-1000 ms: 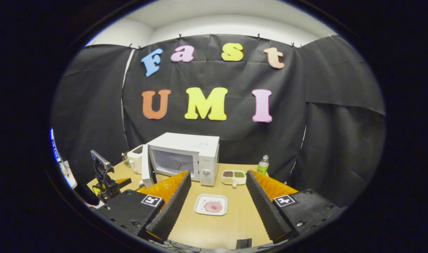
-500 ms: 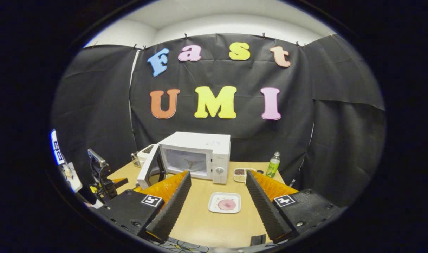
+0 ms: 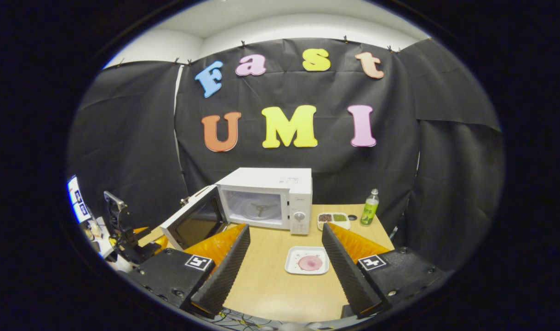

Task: Open the microwave oven with the left hand, put the food in, and close the microwave oven.

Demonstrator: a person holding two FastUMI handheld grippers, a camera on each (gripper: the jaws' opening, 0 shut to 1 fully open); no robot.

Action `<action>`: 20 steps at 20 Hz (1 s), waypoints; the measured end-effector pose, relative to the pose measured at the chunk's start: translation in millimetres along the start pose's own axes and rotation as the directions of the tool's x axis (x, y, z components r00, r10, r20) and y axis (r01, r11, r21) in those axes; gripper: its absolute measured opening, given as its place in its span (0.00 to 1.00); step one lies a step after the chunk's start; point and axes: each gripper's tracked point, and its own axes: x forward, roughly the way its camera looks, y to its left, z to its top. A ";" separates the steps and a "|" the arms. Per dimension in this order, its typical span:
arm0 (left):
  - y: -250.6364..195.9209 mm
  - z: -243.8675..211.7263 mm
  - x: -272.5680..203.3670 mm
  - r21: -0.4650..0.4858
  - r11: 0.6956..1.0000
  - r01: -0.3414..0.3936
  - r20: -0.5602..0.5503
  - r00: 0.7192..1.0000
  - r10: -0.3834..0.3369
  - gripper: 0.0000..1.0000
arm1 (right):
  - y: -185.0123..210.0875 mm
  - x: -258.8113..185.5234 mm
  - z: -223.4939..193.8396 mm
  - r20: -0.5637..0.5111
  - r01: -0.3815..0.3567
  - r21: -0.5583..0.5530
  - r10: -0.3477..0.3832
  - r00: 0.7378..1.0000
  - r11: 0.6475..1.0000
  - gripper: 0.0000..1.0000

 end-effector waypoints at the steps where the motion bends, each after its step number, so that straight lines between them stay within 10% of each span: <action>1: 11.3 2.1 -1.0 0.001 1.000 -0.026 0.005 1.000 0.026 0.92 | -0.6 2.3 -1.1 -0.001 -0.004 0.002 0.004 1.000 1.000 0.93; 13: 6.8 34.2 -35.3 -0.030 0.998 -0.062 0.022 0.998 0.063 0.92 | -60.1 77.5 -31.0 -0.082 0.017 0.027 -0.015 0.997 0.999 1.00; 17: -32.2 65.9 -43.9 -0.038 0.999 -0.025 0.064 0.998 0.027 0.92 | -95.8 126.2 -73.1 -0.200 0.039 0.058 -0.027 0.979 0.998 0.92; 20: -61.9 95.9 -48.2 -0.013 1.000 0.006 0.100 0.995 -0.005 0.92 | -116.5 163.8 -115.2 -0.315 0.040 0.115 -0.002 0.949 0.993 0.65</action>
